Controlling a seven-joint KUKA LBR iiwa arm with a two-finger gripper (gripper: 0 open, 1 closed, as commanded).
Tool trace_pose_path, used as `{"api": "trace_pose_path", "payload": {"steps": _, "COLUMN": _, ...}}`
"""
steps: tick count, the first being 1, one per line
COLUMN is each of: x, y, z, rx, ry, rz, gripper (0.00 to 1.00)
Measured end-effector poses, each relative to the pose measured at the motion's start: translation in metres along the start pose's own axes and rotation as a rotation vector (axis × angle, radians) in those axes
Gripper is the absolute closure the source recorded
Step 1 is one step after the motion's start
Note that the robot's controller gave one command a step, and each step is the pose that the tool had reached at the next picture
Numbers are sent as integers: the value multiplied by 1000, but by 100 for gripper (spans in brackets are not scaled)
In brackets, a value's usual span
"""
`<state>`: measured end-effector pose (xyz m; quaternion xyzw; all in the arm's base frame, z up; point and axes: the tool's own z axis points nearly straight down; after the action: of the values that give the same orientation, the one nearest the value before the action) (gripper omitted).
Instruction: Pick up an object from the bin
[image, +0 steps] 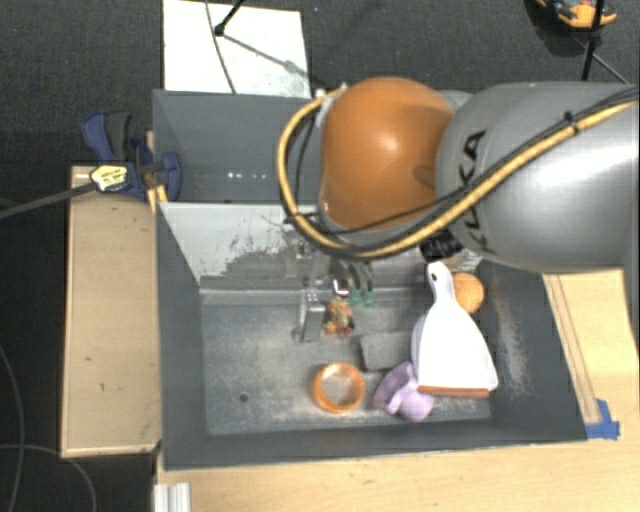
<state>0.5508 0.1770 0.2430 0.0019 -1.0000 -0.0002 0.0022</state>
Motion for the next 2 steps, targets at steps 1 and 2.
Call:
{"api": "trace_pose_path", "payload": {"steps": 1, "x": 0, "y": 0, "z": -1, "rx": 0, "ry": 0, "rz": 1, "gripper": 0}}
{"api": "trace_pose_path", "payload": {"steps": 2, "x": 16, "y": -50, "z": 51, "rx": 1, "ry": -4, "rz": -214, "gripper": 100}}
